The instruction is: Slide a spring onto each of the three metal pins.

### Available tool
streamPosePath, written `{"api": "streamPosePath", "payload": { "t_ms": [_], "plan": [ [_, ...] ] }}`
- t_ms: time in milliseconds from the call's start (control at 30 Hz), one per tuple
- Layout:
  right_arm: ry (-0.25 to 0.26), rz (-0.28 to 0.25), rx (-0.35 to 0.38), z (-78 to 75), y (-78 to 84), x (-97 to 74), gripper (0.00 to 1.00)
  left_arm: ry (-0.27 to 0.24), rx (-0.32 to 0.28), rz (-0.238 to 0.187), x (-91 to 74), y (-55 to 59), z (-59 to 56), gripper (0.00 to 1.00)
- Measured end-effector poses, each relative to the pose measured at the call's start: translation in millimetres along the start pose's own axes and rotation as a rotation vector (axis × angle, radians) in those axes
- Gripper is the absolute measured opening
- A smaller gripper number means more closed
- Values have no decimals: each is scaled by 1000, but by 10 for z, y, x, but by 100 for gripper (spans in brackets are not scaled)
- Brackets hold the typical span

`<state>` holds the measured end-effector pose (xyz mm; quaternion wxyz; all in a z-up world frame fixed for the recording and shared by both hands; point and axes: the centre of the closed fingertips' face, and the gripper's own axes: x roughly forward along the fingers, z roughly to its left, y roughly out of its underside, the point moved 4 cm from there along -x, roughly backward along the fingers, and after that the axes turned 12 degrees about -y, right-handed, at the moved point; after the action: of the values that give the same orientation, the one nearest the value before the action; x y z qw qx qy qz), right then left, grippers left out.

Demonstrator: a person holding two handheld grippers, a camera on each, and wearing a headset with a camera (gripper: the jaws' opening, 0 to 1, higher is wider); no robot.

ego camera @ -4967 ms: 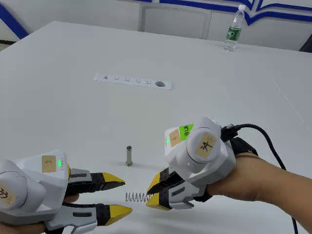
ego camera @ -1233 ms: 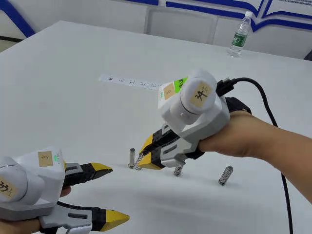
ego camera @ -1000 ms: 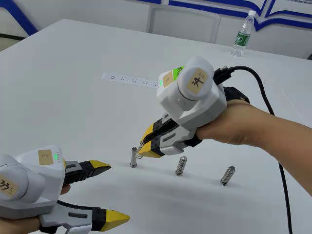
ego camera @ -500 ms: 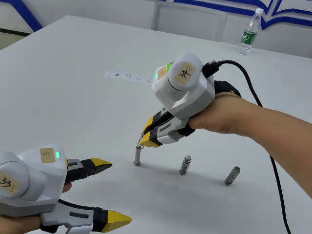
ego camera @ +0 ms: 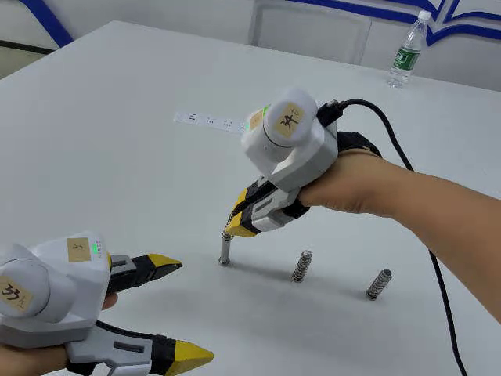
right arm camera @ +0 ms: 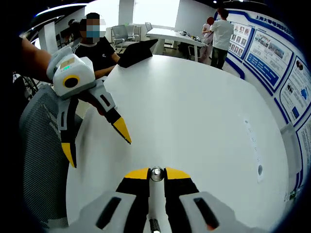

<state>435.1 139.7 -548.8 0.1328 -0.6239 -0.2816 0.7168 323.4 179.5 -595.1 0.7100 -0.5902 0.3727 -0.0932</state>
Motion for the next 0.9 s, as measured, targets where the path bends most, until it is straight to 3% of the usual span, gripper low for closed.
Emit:
{"api": "streamPosePath", "payload": {
  "t_ms": [900],
  "plan": [
    [-38,49,53,-67,114,313,12,-6,-12,8,-15,45,30,75]
  ]
}}
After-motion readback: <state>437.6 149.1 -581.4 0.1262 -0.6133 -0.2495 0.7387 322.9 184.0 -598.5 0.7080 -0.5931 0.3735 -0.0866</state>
